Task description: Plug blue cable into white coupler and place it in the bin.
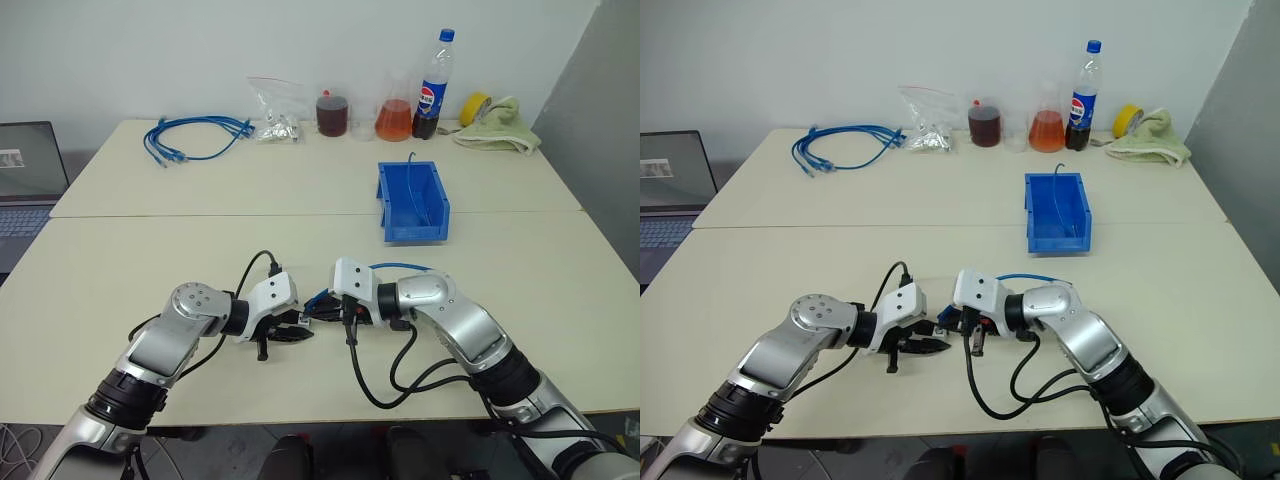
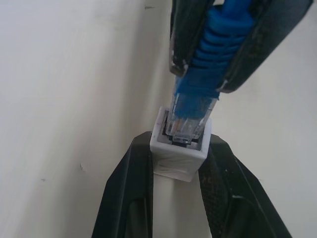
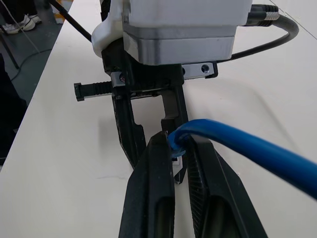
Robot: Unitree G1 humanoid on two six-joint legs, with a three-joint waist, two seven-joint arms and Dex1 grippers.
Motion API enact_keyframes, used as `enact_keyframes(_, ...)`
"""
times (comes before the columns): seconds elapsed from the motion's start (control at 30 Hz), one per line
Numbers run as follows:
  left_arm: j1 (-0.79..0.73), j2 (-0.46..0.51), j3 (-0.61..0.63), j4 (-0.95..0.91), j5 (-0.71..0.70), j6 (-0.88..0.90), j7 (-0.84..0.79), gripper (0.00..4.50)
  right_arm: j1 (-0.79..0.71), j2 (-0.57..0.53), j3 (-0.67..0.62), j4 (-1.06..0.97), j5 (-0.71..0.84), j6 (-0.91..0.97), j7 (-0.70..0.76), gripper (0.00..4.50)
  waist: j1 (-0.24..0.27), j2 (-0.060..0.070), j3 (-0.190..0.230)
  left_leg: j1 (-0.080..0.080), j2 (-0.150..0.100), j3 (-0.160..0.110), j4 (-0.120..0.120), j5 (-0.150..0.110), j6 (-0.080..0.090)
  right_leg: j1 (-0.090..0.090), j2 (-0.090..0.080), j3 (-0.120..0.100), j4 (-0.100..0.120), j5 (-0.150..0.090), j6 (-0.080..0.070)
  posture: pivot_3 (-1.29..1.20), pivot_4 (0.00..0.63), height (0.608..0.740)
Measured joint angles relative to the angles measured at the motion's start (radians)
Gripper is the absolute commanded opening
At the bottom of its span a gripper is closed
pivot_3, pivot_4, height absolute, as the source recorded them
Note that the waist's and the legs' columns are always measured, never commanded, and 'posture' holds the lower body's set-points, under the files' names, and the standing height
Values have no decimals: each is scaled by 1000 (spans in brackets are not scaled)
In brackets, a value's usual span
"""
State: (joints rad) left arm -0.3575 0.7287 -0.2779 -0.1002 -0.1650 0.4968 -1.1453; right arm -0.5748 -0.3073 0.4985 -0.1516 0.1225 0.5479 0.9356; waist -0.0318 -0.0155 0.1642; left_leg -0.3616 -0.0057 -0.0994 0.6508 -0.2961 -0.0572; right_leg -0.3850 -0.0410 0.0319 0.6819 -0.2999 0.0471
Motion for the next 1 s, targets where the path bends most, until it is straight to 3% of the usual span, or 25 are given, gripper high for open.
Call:
enact_keyframes(0.7,0,-14,0,13,12,-5,1,914,-34,24,35,16,-22,66,4,80,0,4,-4,2,0,0,0,0,0,2,0,0,0,0,0,0,150,740)
enact_keyframes(1.0,4,-20,0,17,20,-3,3,846,-38,49,44,88,-33,18,22,79,0,4,-4,15,0,1,-4,0,0,12,0,1,-2,0,0,0,150,740)
